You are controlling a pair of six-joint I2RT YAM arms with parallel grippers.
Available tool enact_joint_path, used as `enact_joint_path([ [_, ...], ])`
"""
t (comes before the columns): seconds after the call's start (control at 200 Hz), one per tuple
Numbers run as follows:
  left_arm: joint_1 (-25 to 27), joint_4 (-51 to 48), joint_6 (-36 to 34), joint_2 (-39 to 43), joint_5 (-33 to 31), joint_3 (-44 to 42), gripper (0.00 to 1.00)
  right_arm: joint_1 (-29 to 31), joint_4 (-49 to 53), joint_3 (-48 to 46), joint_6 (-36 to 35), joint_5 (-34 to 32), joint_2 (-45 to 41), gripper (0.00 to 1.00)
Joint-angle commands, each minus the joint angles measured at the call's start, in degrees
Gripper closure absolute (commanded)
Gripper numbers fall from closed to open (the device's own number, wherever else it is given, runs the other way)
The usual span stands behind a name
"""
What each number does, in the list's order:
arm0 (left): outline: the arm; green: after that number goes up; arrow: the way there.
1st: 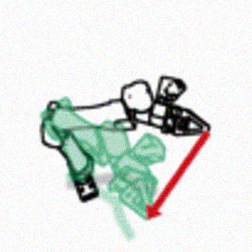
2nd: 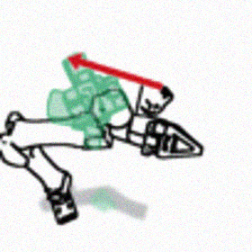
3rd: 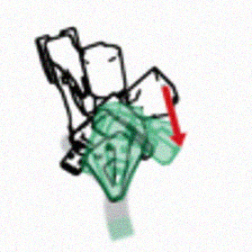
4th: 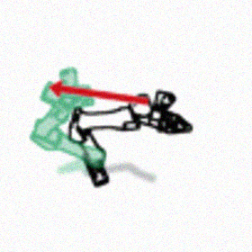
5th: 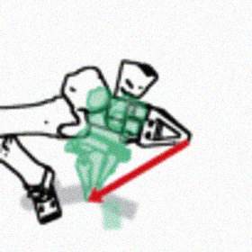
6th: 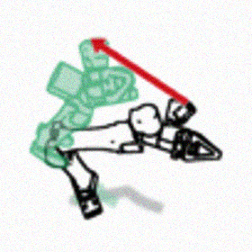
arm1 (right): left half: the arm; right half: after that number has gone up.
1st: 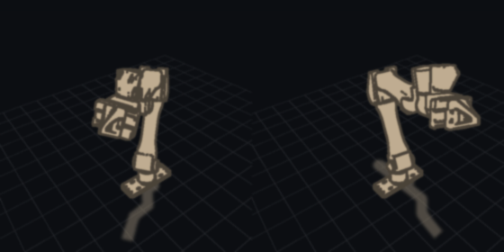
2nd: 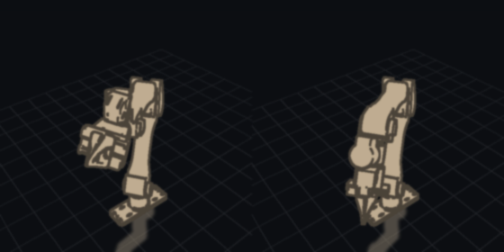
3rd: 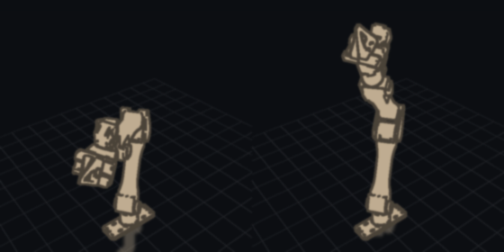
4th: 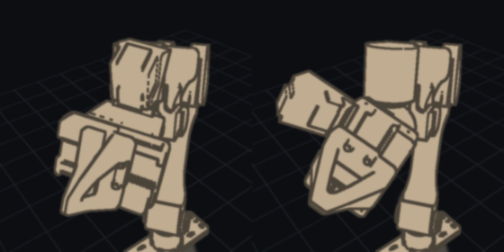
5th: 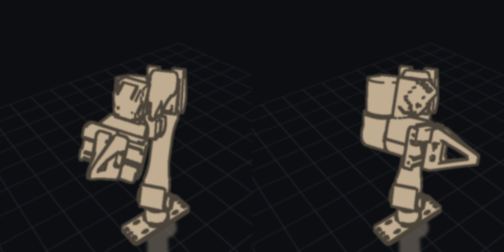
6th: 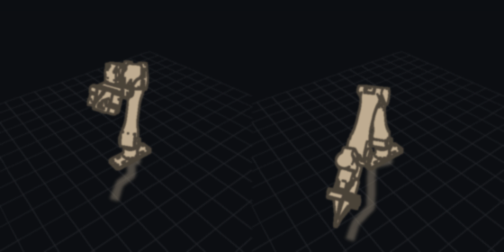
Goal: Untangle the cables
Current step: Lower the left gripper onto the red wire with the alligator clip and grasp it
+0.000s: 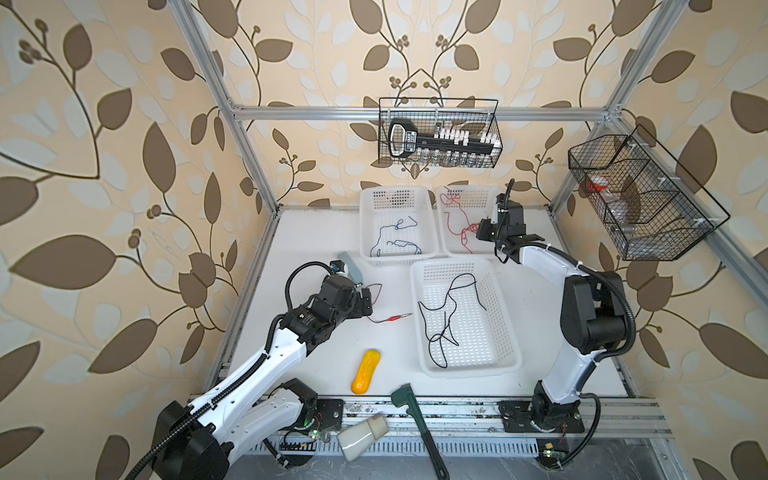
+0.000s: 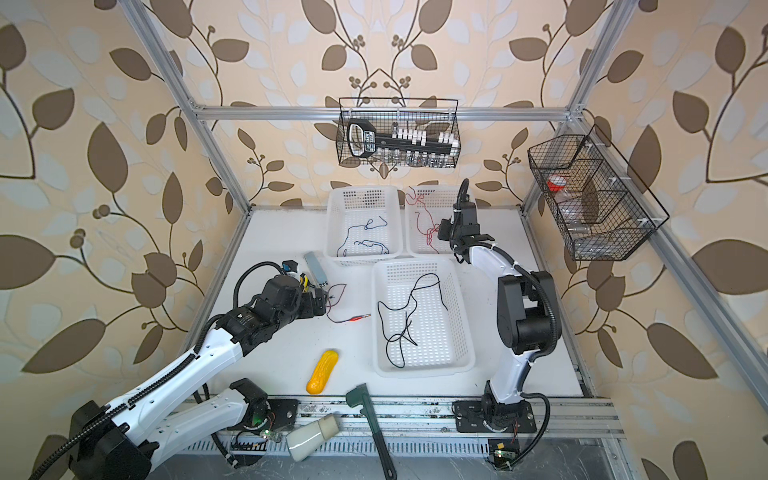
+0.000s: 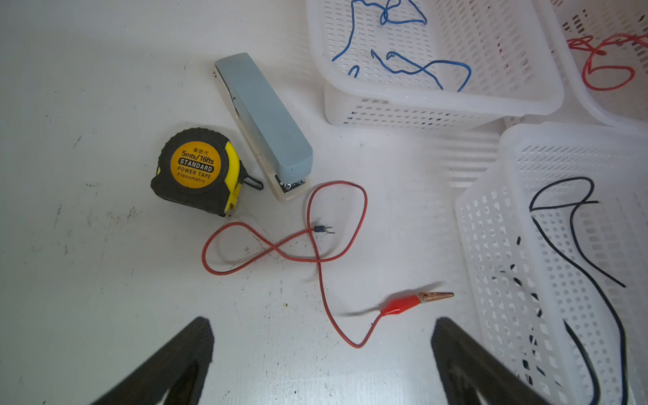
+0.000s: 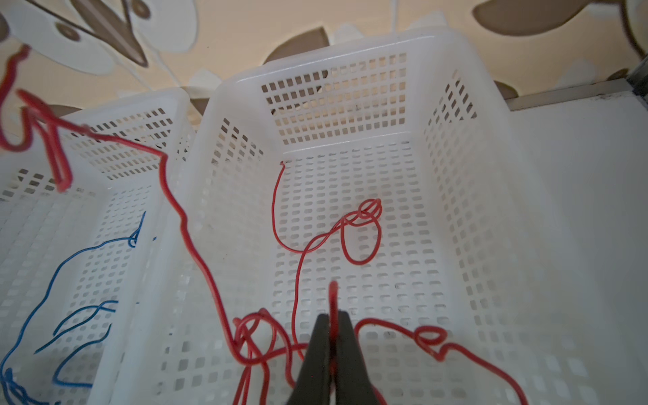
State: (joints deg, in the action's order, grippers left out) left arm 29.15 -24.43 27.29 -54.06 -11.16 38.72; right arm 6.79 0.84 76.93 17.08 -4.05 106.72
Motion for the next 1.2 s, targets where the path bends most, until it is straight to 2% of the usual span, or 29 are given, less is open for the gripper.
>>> enact_joint_path([
  [0.0, -0.4, -2.1, 2.2, -0.1, -1.7, 2.0, 0.01, -0.7, 1.4, 3.5, 0.0, 0.6, 2.5, 1.0],
  [0.285, -0.3, -1.9, 4.0, -5.3, 1.4, 2.0, 0.01, -0.9, 2.2, 3.7, -1.0, 1.9, 3.6, 0.81],
  [0.465, -0.2, -0.7, 4.9, -9.0, 1.5, 1.5, 0.02, -1.0, 1.9, 2.5, -1.4, 2.8, 0.5, 0.61],
  [0.575, -0.2, 0.5, 5.1, -11.2, 1.7, 1.5, 0.04, -0.9, 0.5, 0.1, -0.8, 3.4, -3.2, 0.53],
  [0.91, 0.3, 1.4, 5.7, -19.1, -1.0, 2.8, 0.14, 0.1, -2.9, -9.1, 0.8, 4.1, -16.6, 0.48],
  [1.195, 0.9, 3.8, 6.6, -23.3, 0.1, 3.7, 0.17, 3.3, -3.7, -13.5, 0.7, 4.2, -24.4, 0.46],
])
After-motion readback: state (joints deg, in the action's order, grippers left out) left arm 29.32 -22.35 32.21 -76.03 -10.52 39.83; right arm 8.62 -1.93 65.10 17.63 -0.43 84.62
